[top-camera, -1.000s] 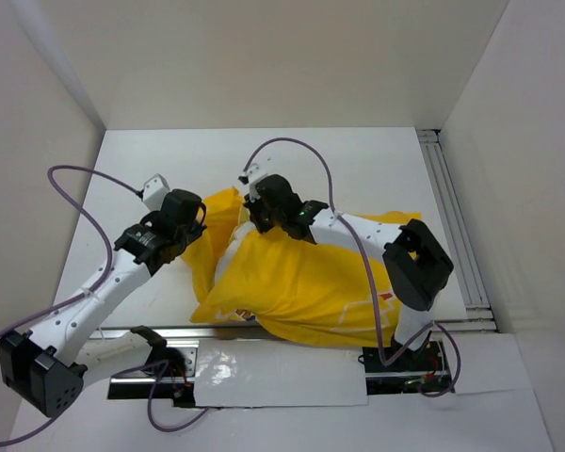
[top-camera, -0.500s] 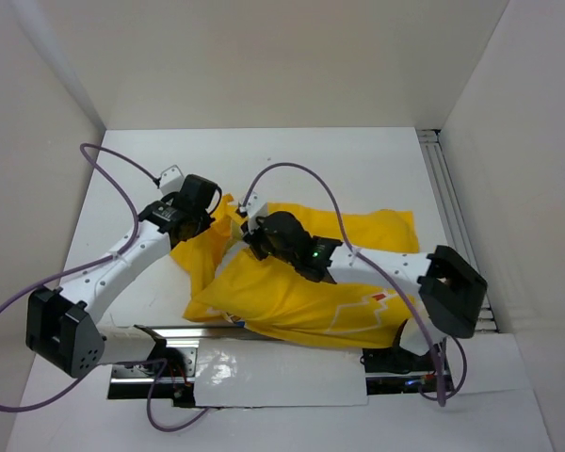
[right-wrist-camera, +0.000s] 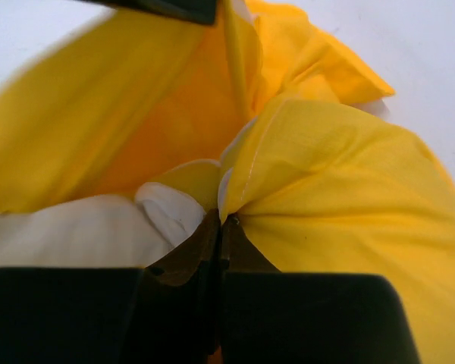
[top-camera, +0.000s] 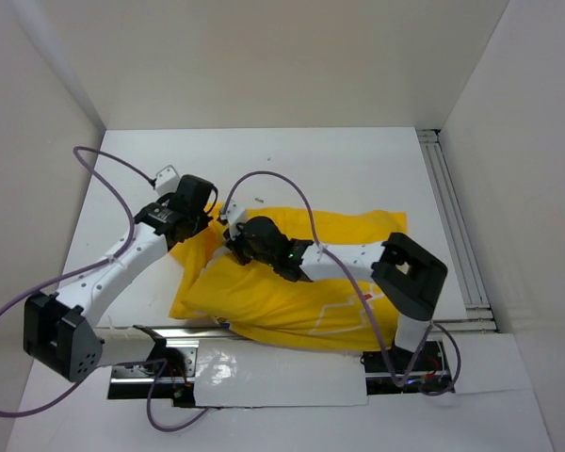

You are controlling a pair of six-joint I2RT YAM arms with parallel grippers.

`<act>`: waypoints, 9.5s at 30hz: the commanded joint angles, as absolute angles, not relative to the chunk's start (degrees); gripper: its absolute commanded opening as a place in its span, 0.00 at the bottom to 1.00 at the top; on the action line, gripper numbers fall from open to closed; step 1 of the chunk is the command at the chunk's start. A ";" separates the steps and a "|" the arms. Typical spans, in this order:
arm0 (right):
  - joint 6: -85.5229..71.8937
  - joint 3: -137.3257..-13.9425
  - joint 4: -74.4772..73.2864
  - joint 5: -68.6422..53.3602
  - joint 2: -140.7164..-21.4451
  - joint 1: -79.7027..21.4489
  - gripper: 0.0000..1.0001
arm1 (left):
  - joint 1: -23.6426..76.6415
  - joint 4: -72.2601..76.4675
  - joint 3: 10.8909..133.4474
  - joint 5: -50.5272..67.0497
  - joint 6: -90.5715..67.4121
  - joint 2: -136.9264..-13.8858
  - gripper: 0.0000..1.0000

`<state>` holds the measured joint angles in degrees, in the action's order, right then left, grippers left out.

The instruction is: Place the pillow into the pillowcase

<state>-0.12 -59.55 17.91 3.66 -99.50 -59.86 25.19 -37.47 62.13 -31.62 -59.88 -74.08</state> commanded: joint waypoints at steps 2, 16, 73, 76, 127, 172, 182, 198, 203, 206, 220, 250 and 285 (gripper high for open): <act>-3.95 -64.32 6.53 10.04 -109.05 -62.23 0.00 | 23.99 -21.11 60.75 -35.78 -57.93 -61.55 0.00; -22.08 -81.48 1.03 29.81 -116.20 -45.27 0.00 | 24.52 -14.41 54.41 -24.17 -45.79 -47.28 0.00; -28.48 -70.84 8.34 1.86 -106.45 -43.51 0.00 | 16.26 -33.59 54.15 -16.27 -44.47 -41.74 0.00; -25.14 -73.47 5.38 3.32 -105.91 -45.70 0.00 | 16.26 -29.90 51.69 -8.81 -43.59 -46.92 0.00; -19.34 -61.25 -21.36 4.14 -81.99 -4.48 0.99 | 6.35 -29.52 97.44 -3.35 -31.11 -112.10 1.00; -30.32 -86.74 -25.66 1.68 -113.01 10.81 1.00 | 2.20 -23.91 104.77 -6.59 -28.04 -122.17 0.00; -34.63 -84.47 -22.85 -7.19 -117.15 11.34 0.87 | 1.05 -24.25 105.21 0.61 -28.04 -123.31 0.00; -12.05 -94.23 -14.61 8.96 -101.91 6.24 0.00 | 0.53 -24.79 105.73 3.25 -26.46 -125.06 0.48; -10.37 -98.61 -17.57 7.38 -103.09 7.47 0.00 | 0.53 -24.08 106.87 6.50 -27.50 -128.23 0.82; -8.97 -99.14 -19.07 7.38 -106.60 7.47 0.00 | 1.14 -24.08 108.19 5.98 -27.51 -130.34 0.95; -7.21 -101.60 -19.69 9.05 -109.86 7.47 0.00 | 6.23 -23.29 108.55 6.25 -28.65 -135.35 0.86; -4.92 -122.71 -18.64 12.31 -95.47 17.23 0.00 | -12.56 -26.10 107.41 -13.45 -25.49 -88.87 0.00; -12.38 -77.08 21.06 -10.28 -83.39 10.81 0.00 | -13.62 -4.67 82.16 2.48 -39.44 -81.62 0.00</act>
